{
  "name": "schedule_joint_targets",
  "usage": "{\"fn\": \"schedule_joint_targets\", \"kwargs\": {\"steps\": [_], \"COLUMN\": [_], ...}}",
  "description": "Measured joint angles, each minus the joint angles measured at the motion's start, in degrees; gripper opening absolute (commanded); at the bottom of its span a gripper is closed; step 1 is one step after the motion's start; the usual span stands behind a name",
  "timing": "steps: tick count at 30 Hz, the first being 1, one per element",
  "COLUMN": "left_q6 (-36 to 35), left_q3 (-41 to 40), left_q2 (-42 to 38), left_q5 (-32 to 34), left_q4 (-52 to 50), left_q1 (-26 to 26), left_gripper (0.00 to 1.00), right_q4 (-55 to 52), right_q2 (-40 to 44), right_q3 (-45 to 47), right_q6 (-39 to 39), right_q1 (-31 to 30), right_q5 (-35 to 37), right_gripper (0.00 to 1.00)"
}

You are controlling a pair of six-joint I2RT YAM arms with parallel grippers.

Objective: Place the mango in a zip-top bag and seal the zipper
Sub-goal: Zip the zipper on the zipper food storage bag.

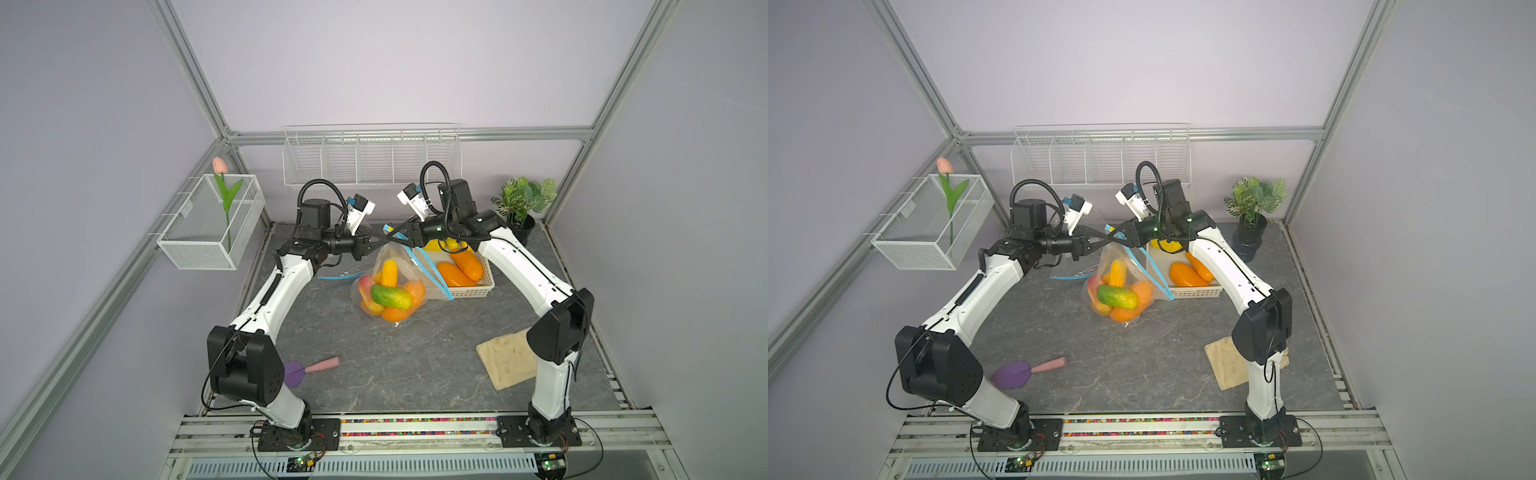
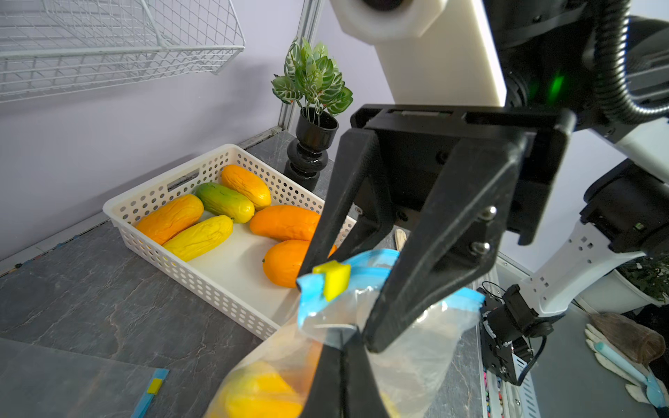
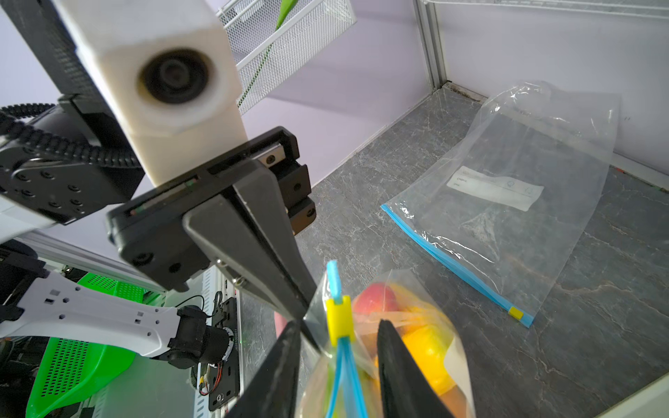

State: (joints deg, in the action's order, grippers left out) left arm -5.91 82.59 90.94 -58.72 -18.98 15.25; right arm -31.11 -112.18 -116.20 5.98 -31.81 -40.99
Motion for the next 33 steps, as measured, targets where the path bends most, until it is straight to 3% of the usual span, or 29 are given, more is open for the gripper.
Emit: {"fn": "schedule_joint_targets", "kwargs": {"steps": [7,11,17,33], "left_q6": [-0.68,-0.74,-0.55,8.72], "left_q3": [0.00,-0.20,-0.42,-4.68], "left_q2": [-0.50,-0.50,-0.50,-3.32], "left_q5": [0.50,0.81,1.33,7.78], "left_q4": [-0.59,-0.63,-0.59,4.15], "left_q1": [0.04,0.04,0.17,1.44], "left_gripper": [0.00,0.00,0.00,0.00], "right_q4": [1.46,1.86,2.86,7.87], "right_q2": [0.33,0.33,0.33,6.38], "right_q3": [0.04,0.04,0.63,10.60], "right_q6": [0.04,0.02,0.26,-0.02], "right_q1": [-0.55,-0.55,-0.61,-1.29], "right_q5": [0.04,0.15,0.68,7.41], "right_gripper": [0.31,0.20,0.16,0.11]}}
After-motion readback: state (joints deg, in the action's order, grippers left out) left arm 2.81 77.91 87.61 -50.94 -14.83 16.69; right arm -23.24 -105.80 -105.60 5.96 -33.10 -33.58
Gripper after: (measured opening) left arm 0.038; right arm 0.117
